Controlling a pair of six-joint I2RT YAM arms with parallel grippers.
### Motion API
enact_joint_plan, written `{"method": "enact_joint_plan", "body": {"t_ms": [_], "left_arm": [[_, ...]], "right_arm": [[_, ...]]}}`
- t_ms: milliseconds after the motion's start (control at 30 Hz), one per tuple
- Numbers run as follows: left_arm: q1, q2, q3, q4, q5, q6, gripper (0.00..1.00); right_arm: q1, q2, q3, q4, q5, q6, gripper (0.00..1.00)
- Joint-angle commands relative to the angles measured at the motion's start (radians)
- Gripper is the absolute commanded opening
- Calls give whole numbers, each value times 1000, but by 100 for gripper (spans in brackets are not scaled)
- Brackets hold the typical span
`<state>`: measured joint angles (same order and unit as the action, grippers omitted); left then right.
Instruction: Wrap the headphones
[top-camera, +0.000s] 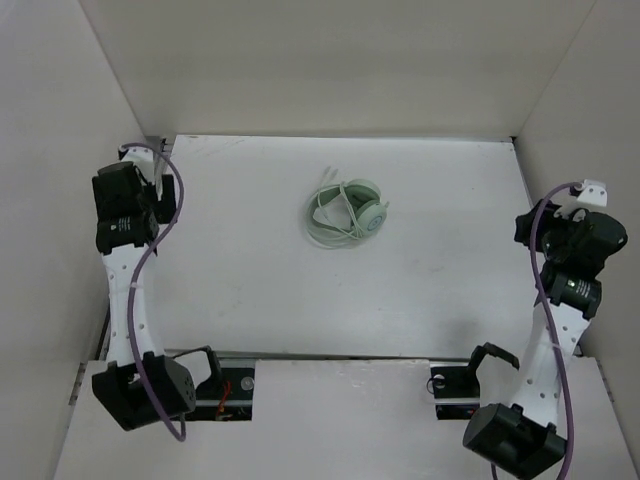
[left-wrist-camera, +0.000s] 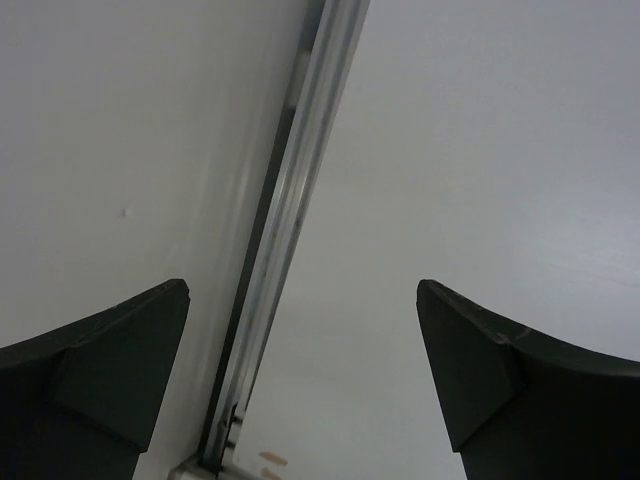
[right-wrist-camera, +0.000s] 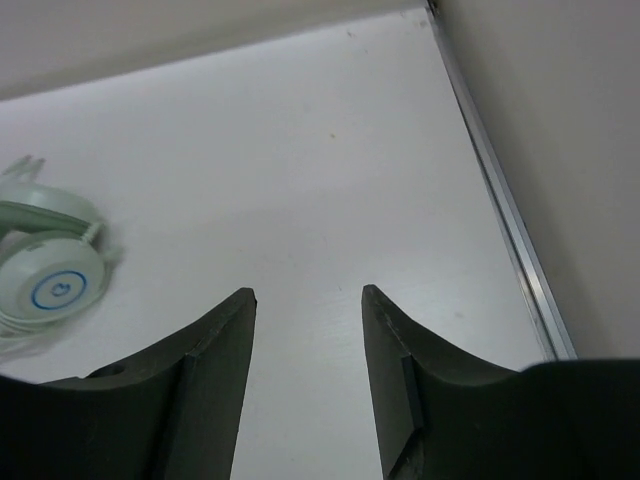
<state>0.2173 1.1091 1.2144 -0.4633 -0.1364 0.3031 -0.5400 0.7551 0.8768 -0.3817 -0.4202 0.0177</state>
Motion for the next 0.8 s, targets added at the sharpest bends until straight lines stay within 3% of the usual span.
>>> {"method": "enact_joint_plan", "body": {"t_ms": [0,67,100,233,400,567,767], "left_arm": [[124,8,-59,11,21,50,100],[187,15,-88,44,35,53,100],[216,21,-108,69,41,60,100],[287,58,-173,179,40,99,100],[290,75,-190,173,87,111,100],[274,71,-196,147,87,105,100],[276,63,-200,179,87,103,100]], "right_arm": [[-28,24,48,-141,86,-68,53],[-42,39,66,-196,87,-107,58],[-48,53,77,-224,66,-125,100],[-82,93,108,-307,52,-190,100],[-62,168,162,-433,132,-208,100],[-68,309,325,-643,173,-136,100],[-68,196,274,-470,204,-131,100]]}}
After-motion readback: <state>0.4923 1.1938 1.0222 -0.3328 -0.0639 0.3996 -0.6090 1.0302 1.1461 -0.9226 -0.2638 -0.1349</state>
